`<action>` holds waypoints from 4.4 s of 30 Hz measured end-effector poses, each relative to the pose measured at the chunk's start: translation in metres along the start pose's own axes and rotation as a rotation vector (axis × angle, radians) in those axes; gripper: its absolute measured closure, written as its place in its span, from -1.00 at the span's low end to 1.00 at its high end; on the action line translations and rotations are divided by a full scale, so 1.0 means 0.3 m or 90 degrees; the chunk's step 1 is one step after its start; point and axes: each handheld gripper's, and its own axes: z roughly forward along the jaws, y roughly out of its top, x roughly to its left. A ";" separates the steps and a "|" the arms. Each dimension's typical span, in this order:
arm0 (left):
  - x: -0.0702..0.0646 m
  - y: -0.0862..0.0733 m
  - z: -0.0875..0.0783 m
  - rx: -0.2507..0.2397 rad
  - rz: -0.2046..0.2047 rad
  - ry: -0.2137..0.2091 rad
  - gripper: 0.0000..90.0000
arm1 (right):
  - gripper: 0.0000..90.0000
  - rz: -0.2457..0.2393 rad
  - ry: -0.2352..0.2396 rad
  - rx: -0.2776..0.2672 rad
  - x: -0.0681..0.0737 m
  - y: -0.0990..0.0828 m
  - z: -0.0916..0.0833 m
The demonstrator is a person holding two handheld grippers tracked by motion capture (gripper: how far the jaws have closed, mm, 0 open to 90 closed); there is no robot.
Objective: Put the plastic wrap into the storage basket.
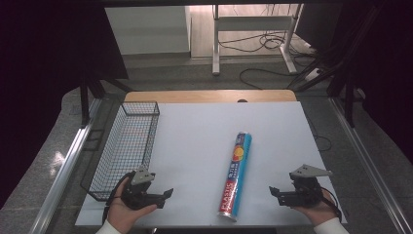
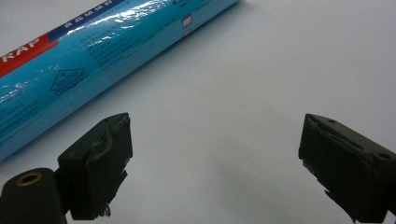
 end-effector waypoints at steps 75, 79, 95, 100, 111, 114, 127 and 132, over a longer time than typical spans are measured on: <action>-0.282 0.421 0.248 0.103 0.021 -0.116 -0.73 | -0.74 -0.020 -0.120 0.055 -0.061 -0.036 0.018; -0.295 0.443 0.272 0.100 0.027 -0.130 -0.72 | -0.74 -0.020 -0.118 0.057 -0.062 -0.036 0.020; -0.326 0.533 0.373 0.127 -0.008 -0.137 -0.79 | -0.74 -0.013 -0.122 0.061 -0.067 -0.037 0.019; -0.323 0.551 0.429 0.152 -0.028 -0.131 -0.83 | -0.74 -0.011 -0.124 0.064 -0.070 -0.039 0.021; -0.344 0.571 0.524 0.193 -0.063 -0.130 -0.87 | -0.74 -0.012 -0.128 0.068 -0.072 -0.041 0.024; -0.344 0.570 0.540 0.199 -0.076 -0.125 -0.87 | -0.74 -0.011 -0.128 0.068 -0.073 -0.041 0.023; -0.369 0.553 0.609 0.250 -0.094 -0.103 -0.68 | -0.74 -0.005 -0.135 0.075 -0.080 -0.044 0.026; -0.360 0.543 0.623 0.259 -0.110 -0.106 -0.62 | -0.74 -0.005 -0.138 0.076 -0.080 -0.044 0.027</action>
